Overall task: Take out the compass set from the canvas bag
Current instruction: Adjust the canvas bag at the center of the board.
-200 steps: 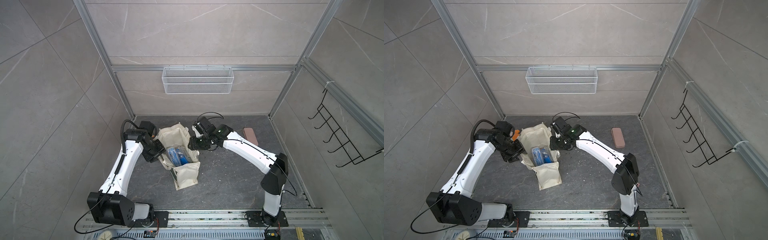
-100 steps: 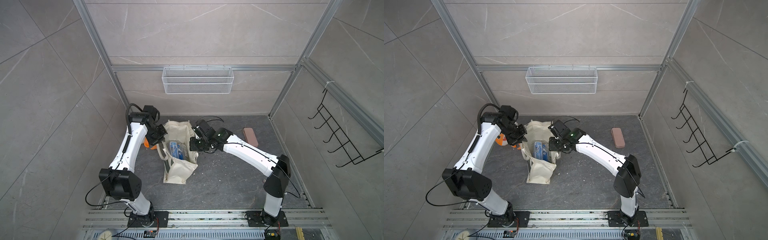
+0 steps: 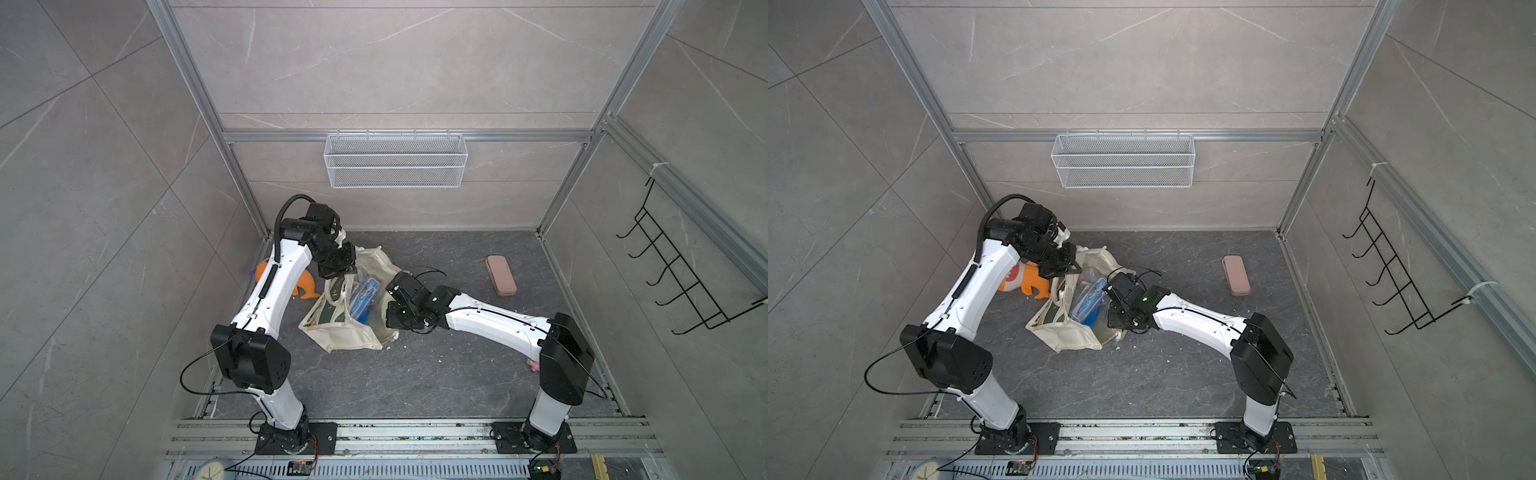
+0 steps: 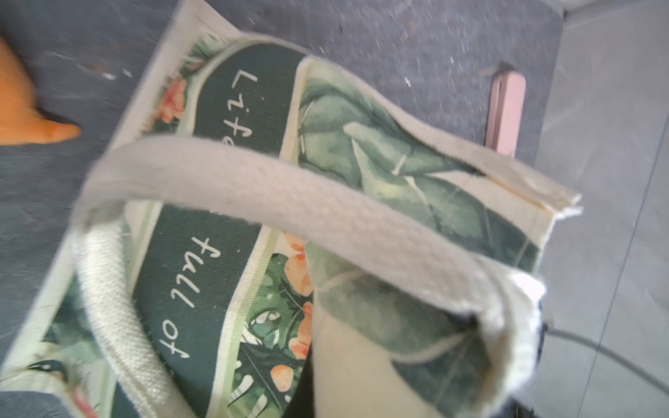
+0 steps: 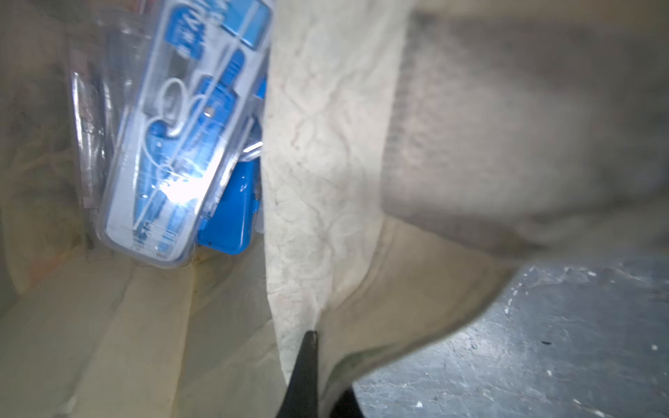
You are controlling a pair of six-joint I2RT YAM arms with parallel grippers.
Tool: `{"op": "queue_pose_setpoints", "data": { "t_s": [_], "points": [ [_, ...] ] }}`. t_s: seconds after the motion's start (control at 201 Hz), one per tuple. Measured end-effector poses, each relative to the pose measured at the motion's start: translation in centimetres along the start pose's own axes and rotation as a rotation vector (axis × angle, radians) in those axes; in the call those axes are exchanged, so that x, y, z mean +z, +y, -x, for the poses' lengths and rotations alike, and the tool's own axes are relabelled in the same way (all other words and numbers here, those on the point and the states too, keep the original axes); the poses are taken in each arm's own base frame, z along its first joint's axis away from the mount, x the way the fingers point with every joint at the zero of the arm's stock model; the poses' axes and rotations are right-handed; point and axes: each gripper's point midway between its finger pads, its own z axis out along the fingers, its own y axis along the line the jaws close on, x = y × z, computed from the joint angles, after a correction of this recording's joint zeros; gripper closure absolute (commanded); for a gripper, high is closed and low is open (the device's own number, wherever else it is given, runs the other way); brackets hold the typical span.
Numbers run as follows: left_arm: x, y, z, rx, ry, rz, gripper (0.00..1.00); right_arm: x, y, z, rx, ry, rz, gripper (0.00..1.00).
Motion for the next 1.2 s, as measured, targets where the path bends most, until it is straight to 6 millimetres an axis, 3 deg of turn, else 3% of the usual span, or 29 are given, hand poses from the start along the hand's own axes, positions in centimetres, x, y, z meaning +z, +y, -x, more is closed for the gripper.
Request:
{"op": "queue_pose_setpoints", "data": {
  "t_s": [0.085,0.174,0.239,0.399,0.653,0.743,0.822,0.922,0.992,1.092,1.196],
  "points": [
    [-0.3,-0.5,-1.8,0.037,0.008,-0.032,1.00,-0.3,-0.6,-0.5,0.018,0.005,-0.003,0.88],
    [-0.9,-0.7,-3.2,0.061,0.003,-0.048,1.00,-1.1,-1.2,-1.0,0.041,0.007,0.000,0.69],
    [-1.3,-0.7,-3.9,0.065,-0.001,-0.053,1.00,-2.2,-1.6,-1.2,0.060,-0.003,0.011,0.57],
    [-1.6,-0.8,-4.8,0.071,0.006,-0.057,1.00,-6.1,-2.4,-0.9,0.103,-0.069,0.038,0.40],
    [-1.1,-1.8,-5.5,0.087,0.017,-0.074,1.00,-13.8,-3.2,0.0,0.123,-0.203,0.087,0.40],
    [-1.1,-1.9,-5.5,0.086,0.005,-0.078,1.00,-15.1,-1.4,-0.2,0.081,-0.204,0.103,0.41],
    [-1.3,-1.8,-5.6,0.082,-0.003,-0.074,1.00,-15.6,2.2,-0.4,0.026,-0.194,0.142,0.42],
    [-1.6,-1.5,-5.6,0.074,-0.028,-0.058,1.00,-14.0,6.2,-0.8,-0.020,-0.159,0.156,0.42],
    [-1.7,-1.3,-5.7,0.065,-0.044,-0.050,1.00,-11.6,7.5,-1.1,-0.020,-0.125,0.122,0.36],
    [-2.0,-1.1,-5.6,0.056,-0.059,-0.039,1.00,-7.4,7.2,-1.7,0.011,-0.070,0.025,0.30],
    [-2.0,-0.8,-5.5,0.045,-0.069,-0.025,1.00,-3.8,5.0,-2.5,0.046,-0.016,-0.089,0.27]
  ]
}}
